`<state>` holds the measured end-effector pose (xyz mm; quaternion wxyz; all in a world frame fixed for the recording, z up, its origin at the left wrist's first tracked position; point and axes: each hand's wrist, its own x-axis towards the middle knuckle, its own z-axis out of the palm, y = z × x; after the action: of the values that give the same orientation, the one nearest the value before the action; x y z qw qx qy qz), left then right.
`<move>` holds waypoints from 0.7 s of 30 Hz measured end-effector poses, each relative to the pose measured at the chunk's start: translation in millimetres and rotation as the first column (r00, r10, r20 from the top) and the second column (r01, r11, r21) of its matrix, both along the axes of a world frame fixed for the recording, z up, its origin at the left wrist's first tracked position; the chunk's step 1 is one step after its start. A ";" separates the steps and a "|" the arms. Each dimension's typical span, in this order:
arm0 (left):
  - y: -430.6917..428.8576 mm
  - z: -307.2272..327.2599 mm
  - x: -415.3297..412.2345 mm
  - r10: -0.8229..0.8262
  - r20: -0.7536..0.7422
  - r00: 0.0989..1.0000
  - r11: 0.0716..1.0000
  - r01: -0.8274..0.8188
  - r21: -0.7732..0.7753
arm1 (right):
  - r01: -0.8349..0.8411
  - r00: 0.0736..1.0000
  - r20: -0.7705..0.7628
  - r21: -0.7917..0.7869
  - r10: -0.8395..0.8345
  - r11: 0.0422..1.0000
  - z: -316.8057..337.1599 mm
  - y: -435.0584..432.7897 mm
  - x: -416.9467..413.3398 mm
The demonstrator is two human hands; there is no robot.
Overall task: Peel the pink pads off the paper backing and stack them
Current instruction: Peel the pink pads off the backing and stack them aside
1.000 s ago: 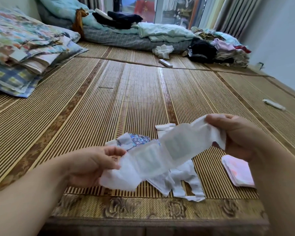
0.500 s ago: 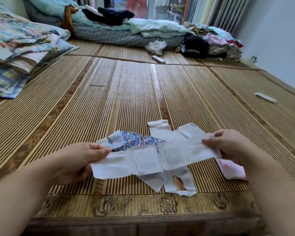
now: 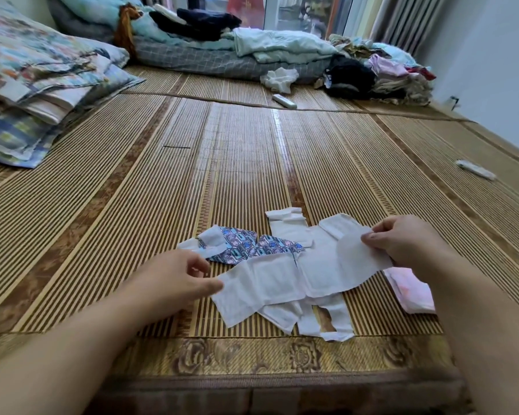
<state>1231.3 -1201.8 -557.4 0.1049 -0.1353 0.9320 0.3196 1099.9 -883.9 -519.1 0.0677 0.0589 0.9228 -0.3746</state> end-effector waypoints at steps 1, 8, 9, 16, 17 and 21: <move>11.0 -1.9 0.4 -0.016 -0.045 0.999 0.995 0.011 -0.102 | -0.001 1.000 0.006 -0.002 0.001 1.000 -0.5 -0.8 0.4; 25.6 -9.9 -3.9 -0.045 -0.030 0.999 0.974 0.038 -0.224 | -0.029 0.999 0.040 -0.002 0.029 1.000 -0.7 -2.6 5.0; 24.0 -8.7 -4.0 -0.048 -0.044 0.998 0.977 0.037 -0.209 | -0.033 0.999 0.040 -0.008 0.033 0.999 -0.2 -1.4 5.1; -8.4 11.3 1.2 0.290 0.055 0.955 0.732 -0.259 0.630 | -0.048 0.993 0.096 -0.222 0.071 0.974 16.7 -8.1 9.8; -11.2 13.3 1.5 0.301 0.092 0.949 0.660 -0.277 0.699 | -0.071 0.991 0.098 -0.236 0.096 0.969 17.8 -14.6 13.1; -6.0 17.2 -0.6 0.258 0.104 0.960 0.601 -0.244 0.761 | -0.193 0.972 0.102 -0.159 0.211 0.968 6.8 -50.6 27.9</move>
<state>1230.7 -1207.8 -540.1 0.0987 -0.2048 0.6800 0.6971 1127.8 -934.6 -512.3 0.1642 -0.0187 0.8881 -0.4289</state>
